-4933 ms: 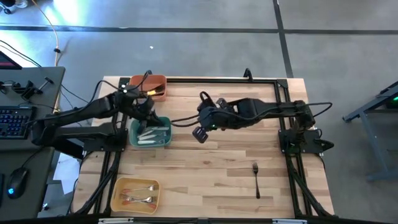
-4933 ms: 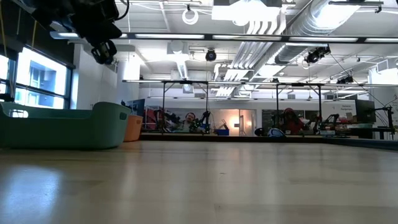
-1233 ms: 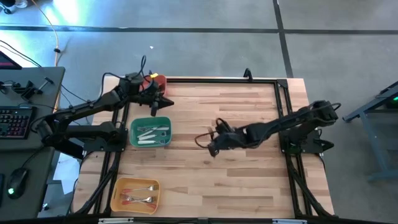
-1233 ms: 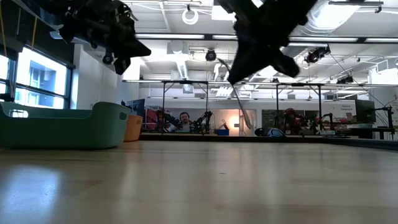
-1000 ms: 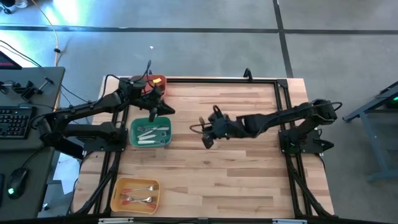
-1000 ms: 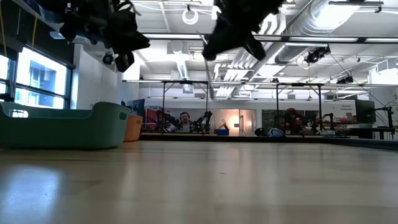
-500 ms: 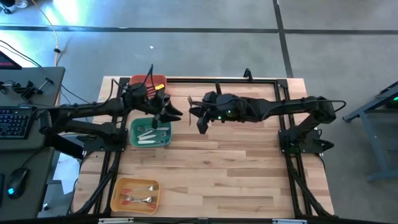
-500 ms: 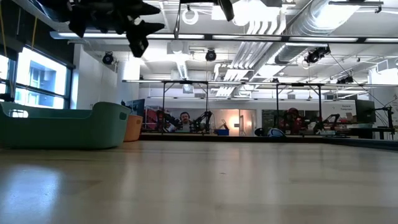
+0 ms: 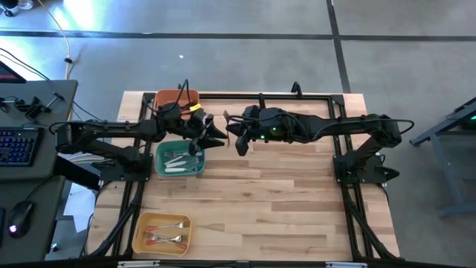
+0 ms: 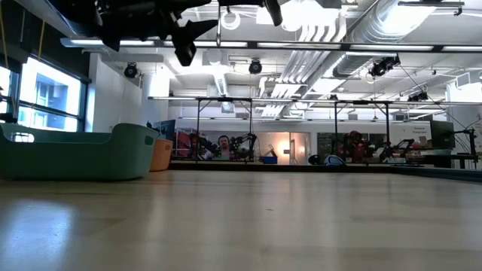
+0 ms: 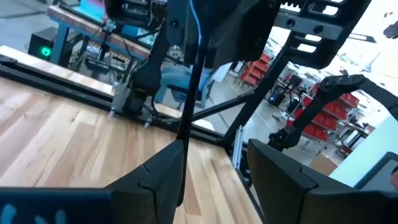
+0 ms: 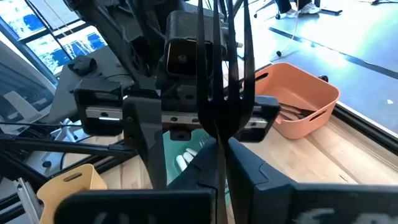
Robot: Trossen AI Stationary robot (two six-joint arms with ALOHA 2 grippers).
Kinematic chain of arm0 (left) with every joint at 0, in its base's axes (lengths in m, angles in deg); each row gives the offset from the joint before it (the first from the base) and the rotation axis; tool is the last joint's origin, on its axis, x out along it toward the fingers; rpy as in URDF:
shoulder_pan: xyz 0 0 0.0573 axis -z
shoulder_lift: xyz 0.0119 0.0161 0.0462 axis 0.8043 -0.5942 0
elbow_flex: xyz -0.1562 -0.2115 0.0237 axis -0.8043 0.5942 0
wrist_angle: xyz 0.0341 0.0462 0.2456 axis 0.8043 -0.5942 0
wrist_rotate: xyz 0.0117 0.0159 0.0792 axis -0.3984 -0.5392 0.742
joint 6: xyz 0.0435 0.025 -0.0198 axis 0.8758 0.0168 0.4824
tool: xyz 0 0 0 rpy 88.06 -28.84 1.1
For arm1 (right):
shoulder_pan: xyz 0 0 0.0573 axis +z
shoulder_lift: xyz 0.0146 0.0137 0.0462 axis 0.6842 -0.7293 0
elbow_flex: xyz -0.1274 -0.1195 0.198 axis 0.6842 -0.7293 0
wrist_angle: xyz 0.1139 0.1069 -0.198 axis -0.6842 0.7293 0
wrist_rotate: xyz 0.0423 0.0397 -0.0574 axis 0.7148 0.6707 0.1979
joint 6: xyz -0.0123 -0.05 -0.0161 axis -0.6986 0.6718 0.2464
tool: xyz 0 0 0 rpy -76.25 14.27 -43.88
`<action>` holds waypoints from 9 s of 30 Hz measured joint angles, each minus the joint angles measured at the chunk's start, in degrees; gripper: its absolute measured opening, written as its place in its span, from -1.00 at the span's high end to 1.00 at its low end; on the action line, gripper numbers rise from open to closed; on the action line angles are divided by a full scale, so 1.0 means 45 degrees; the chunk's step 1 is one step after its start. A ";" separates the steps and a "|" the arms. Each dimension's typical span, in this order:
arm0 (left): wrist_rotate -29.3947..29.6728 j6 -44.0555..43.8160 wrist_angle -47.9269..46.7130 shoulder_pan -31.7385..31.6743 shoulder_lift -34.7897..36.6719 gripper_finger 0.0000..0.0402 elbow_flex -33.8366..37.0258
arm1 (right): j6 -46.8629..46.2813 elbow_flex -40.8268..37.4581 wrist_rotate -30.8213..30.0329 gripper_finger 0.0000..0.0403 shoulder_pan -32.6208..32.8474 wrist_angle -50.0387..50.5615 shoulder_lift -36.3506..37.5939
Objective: Sort silverware by color (type)
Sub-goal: Put the black fork into the orange bin, then return to Home Position
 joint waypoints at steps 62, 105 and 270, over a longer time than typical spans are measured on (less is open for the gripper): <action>0.4813 -0.1351 -0.7947 -0.6059 0.4536 1.00 0.0005 | 0.1450 -0.0005 -0.0217 1.00 -0.0428 0.1056 -0.0024; 0.3154 -0.4363 -0.5275 -1.0091 0.5647 0.93 0.6076 | 0.1081 -0.0005 -0.2774 1.00 -0.0391 -0.1692 -0.0010; -0.1078 -0.5984 -0.3135 -1.0184 0.7147 0.28 0.6052 | 0.4192 -0.3886 0.1711 1.00 -0.1552 -0.1963 0.3871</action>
